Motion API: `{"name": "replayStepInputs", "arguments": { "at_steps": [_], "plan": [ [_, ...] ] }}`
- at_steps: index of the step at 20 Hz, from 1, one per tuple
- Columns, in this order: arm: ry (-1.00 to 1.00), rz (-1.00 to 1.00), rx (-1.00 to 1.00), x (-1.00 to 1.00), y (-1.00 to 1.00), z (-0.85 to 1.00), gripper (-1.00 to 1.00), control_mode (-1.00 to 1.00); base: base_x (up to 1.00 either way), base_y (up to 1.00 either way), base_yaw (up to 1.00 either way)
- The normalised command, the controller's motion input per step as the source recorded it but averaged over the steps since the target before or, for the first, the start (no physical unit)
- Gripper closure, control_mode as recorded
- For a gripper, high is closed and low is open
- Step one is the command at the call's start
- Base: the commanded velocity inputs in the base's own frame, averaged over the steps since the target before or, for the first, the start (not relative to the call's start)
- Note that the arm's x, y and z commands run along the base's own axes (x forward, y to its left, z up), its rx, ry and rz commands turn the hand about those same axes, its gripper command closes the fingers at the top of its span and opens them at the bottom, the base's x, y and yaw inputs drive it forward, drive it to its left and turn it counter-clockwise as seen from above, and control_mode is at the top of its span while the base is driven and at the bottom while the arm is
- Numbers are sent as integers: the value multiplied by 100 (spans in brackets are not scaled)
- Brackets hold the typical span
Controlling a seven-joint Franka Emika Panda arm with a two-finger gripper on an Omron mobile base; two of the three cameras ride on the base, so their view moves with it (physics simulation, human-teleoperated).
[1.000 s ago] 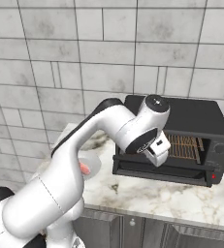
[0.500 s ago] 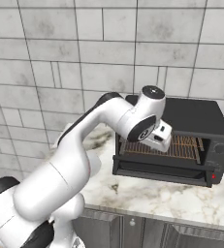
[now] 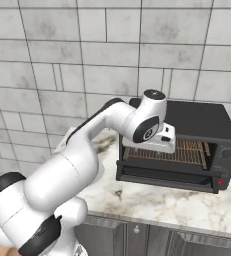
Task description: Open the toaster oven door. Place the baguette on the top rack in the toaster oven and place the steak on the bottom rack.
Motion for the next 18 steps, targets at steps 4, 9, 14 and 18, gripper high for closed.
{"name": "replayStepInputs", "arguments": {
  "at_steps": [4,9,14,18],
  "plan": [
    [5,10,0,25,3,-22,-100,-100,0,0,0],
    [0,12,0,7,0,-20,-100,-100,0,0,0],
    [0,12,-1,0,0,-30,-100,-100,0,0,0],
    [0,11,0,0,0,-28,-100,-100,0,0,0]
  ]
}}
